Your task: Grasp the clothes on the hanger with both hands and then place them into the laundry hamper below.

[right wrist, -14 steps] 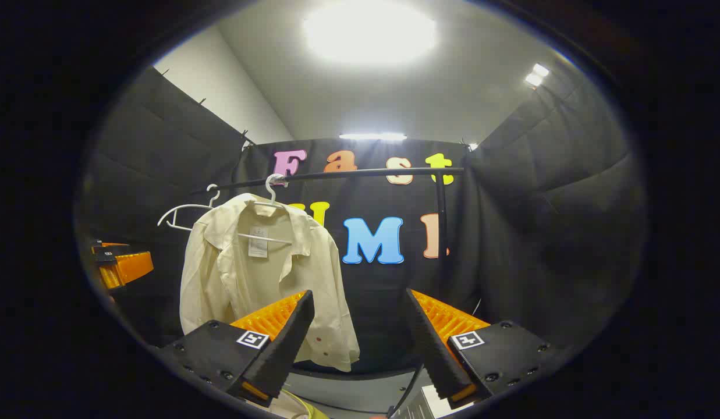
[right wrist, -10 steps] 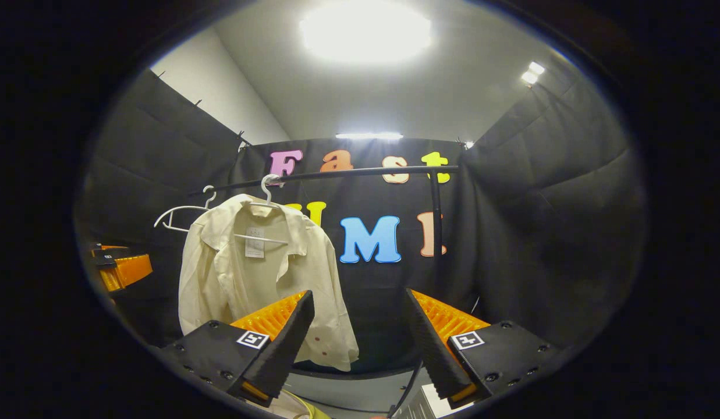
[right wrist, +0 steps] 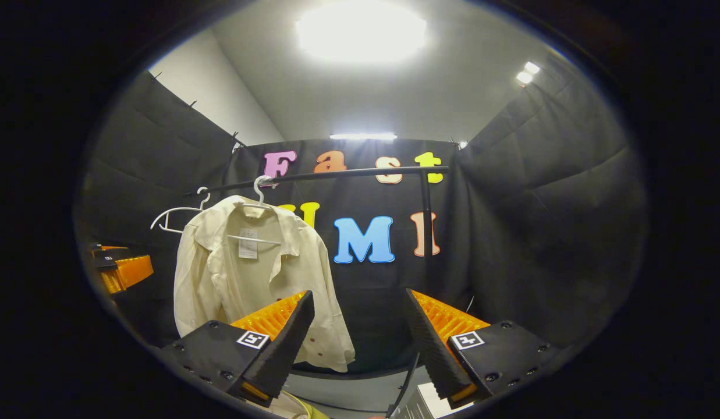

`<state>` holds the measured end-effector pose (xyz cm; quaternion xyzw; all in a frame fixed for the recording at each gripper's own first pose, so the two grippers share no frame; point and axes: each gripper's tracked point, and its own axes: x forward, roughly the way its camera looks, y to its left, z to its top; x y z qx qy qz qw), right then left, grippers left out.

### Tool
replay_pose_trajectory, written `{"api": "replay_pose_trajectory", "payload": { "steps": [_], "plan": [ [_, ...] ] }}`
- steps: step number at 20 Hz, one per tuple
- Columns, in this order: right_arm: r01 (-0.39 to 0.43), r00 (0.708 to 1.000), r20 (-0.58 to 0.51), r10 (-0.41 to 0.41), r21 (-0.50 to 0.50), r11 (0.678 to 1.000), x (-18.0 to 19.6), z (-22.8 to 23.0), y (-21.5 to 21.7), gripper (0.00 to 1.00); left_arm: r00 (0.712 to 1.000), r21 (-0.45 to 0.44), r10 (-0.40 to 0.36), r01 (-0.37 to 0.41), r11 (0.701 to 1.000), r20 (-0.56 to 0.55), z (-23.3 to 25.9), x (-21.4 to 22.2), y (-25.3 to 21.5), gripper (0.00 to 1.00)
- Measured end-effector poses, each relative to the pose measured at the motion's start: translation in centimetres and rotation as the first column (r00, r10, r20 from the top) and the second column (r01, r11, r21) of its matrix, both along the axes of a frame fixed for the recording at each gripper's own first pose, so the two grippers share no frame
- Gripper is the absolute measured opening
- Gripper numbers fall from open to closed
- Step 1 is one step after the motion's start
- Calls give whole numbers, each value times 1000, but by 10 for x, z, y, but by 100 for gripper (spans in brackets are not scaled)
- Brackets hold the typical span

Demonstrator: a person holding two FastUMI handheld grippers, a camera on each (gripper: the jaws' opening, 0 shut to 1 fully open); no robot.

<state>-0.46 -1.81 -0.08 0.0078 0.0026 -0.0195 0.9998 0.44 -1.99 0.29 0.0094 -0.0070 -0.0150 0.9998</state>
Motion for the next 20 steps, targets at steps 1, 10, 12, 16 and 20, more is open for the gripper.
{"api": "replay_pose_trajectory", "payload": {
  "steps": [1, 10, 12, 16, 20],
  "plan": [
    [-2, 1000, -1, 2, -1, 1000, 1, 0, 0, 97, 1000, 2, -1, 1, 1000, -2, -1, 3, -2, 92],
    [-80, 997, 5, 80, 23, 997, 43, 3, 19, 97, 999, -1, 48, -48, 999, -25, -11, 43, -9, 93],
    [-110, 994, 15, 109, 32, 993, 59, 6, 26, 97, 998, 11, 59, -59, 998, -22, -8, 52, -11, 92],
    [-185, 983, 27, 184, 43, 982, 96, 5, 46, 97, 996, 28, 82, -81, 996, -22, -10, 81, -20, 92],
    [-258, 966, 25, 256, 67, 964, 133, 1, 65, 98, 994, 46, 108, -107, 993, -19, -16, 117, -28, 92]
  ]
}}
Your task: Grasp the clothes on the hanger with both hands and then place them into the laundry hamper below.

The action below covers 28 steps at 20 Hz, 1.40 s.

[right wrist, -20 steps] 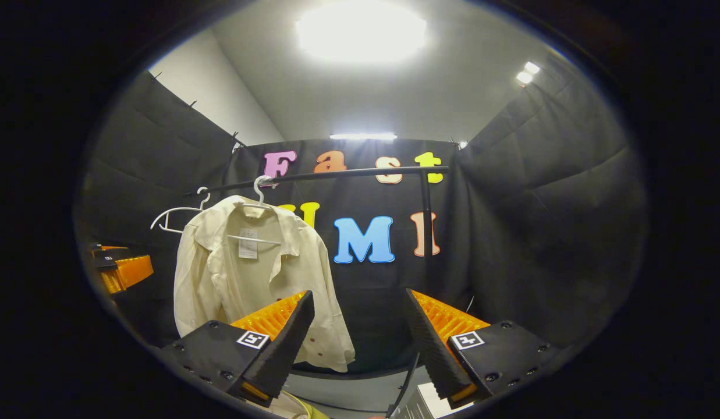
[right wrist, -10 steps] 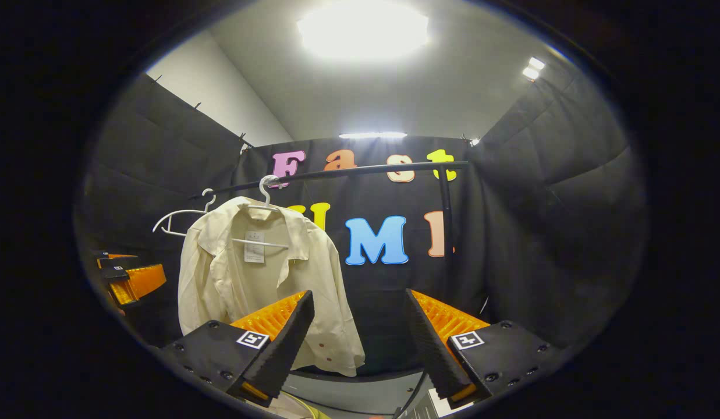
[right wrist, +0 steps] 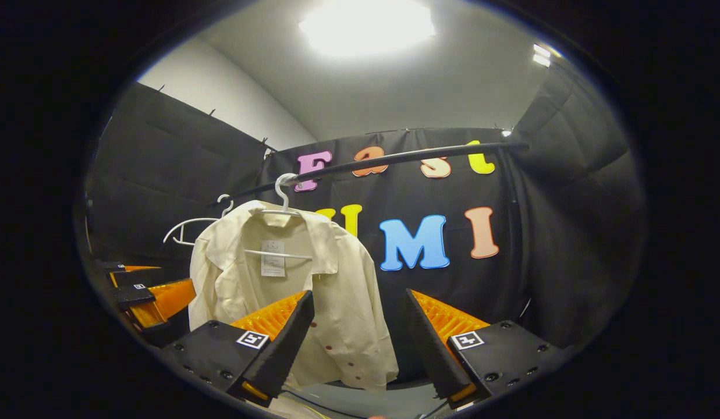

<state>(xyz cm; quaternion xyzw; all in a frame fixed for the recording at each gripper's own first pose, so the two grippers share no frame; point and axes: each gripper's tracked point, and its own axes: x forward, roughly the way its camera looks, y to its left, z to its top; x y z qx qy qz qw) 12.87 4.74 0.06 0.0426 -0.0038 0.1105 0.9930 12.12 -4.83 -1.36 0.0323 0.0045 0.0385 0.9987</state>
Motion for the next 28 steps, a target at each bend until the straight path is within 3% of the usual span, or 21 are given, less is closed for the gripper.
{"api": "replay_pose_trajectory", "payload": {
  "steps": [11, 18, 25, 28],
  "plan": [
    [-154, 988, -22, 156, 58, 986, 86, -17, 61, 98, 997, 21, 76, -76, 997, -20, -19, 77, 0, 92],
    [-209, 977, -35, 211, 66, 976, 136, -28, 98, 97, 989, 17, 143, -143, 990, -42, -39, 123, 11, 93],
    [-229, 968, -90, 235, 71, 971, 175, -53, 124, 98, 976, 19, 199, -198, 980, -89, -58, 151, 27, 93],
    [-192, 972, -122, 201, 80, 978, 190, -64, 128, 98, 970, 9, 222, -222, 975, -99, -63, 160, 30, 92]
  ]
}}
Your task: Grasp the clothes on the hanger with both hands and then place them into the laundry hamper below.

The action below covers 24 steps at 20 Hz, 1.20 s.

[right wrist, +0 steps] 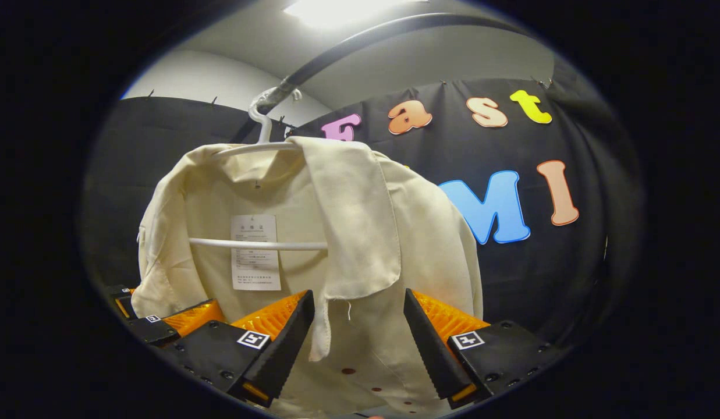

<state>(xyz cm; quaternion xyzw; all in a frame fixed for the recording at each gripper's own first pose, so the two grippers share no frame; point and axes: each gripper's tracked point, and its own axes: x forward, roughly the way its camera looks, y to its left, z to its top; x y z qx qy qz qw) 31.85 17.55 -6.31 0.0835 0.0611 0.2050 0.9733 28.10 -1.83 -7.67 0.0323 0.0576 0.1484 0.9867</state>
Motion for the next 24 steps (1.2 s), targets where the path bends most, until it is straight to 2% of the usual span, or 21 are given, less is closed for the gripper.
{"api": "replay_pose_trajectory", "payload": {
  "steps": [5, 7, 8, 9, 10, 11, 12, 14, 16, 19, 21, 24],
  "plan": [
    [50, 998, -30, -50, 6, 999, 14, -10, 2, 95, 999, -5, 29, -29, 1000, -32, -10, 10, 0, 91],
    [81, 996, -28, -81, -10, 997, 18, -10, 0, 68, 998, 3, 41, -41, 999, -39, -9, 12, 4, 88],
    [99, 995, -23, -99, -18, 995, 20, -10, -2, 51, 998, 7, 45, -45, 999, -43, -10, 12, 5, 63],
    [133, 991, -13, -133, -29, 991, 24, -8, -10, 39, 997, 13, 57, -56, 998, -47, -10, 13, 8, 54],
    [161, 987, 0, -161, -33, 986, 24, -6, -16, 10, 997, 14, 59, -58, 998, -49, -10, 13, 9, 45],
    [174, 985, 10, -173, -42, 984, 26, -3, -17, 5, 996, 19, 82, -82, 996, -43, -8, 11, 15, 39],
    [180, 984, 25, -179, -60, 982, 23, -3, -18, 5, 992, 27, 125, -124, 992, -35, -7, 5, 26, 20],
    [202, 977, 84, -194, -106, 974, 23, 7, -29, 5, 989, 13, 147, -147, 989, -1, 3, -4, 36, 2],
    [237, 965, 148, -216, -142, 961, 18, 19, -39, 5, 987, 24, 159, -159, 987, 21, 12, -13, 44, 2],
    [268, 951, 208, -230, -175, 947, 11, 32, -49, 5, 982, 98, 173, -180, 979, 68, 37, -30, 56, 2],
    [282, 944, 225, -241, -174, 943, 7, 37, -56, 4, 979, 139, 180, -193, 971, 100, 55, -37, 65, 2],
    [273, 949, 204, -240, -154, 950, 3, 38, -63, 5, 978, 150, 177, -193, 970, 114, 68, -45, 72, 2]
  ]
}}
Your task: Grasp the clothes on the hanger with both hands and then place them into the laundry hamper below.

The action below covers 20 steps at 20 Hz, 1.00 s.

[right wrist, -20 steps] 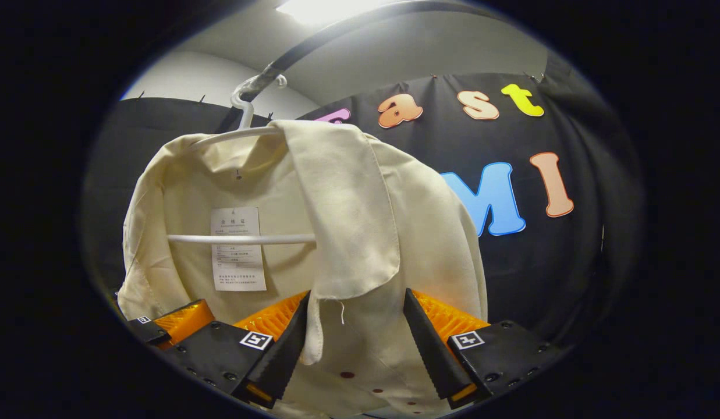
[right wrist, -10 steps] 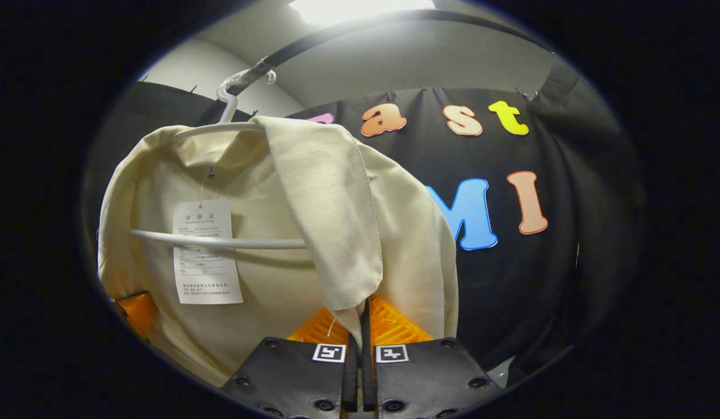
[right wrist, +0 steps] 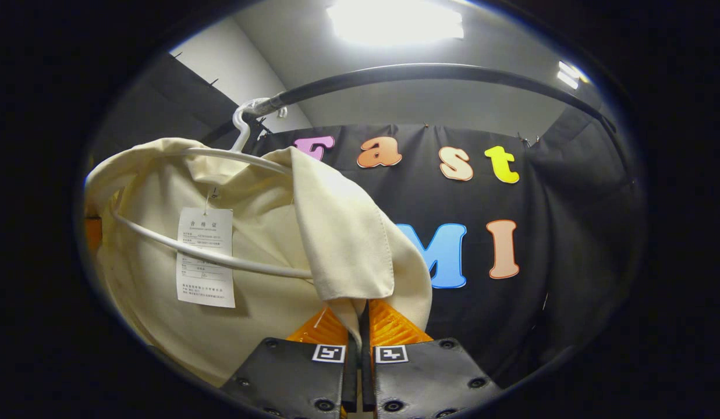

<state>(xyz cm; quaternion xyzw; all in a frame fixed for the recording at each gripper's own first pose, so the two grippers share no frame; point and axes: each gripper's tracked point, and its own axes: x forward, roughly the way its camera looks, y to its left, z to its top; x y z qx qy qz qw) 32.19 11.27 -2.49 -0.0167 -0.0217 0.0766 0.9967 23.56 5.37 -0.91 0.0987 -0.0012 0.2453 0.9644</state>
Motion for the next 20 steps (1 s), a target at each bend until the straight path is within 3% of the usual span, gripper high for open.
{"api": "replay_pose_trajectory", "payload": {
  "steps": [4, 10, 14, 20],
  "plan": [
    [-75, 992, -95, 85, 97, 992, -8, -8, -3, 5, 1000, 15, 10, -10, 1000, 12, 16, -7, 11, 1],
    [-66, 995, -61, 73, 119, 991, -13, 20, -23, 5, 998, 19, 16, -17, 1000, 56, 38, -10, 19, 2],
    [-146, 960, -185, 210, 310, 940, -19, 7, -12, 5, 996, 2, 42, -42, 999, 76, 48, -12, 29, 2],
    [-145, 975, -136, 175, 206, 968, -27, 23, -28, 5, 994, 17, 41, -43, 999, 101, 63, -11, 41, 2]
  ]
}}
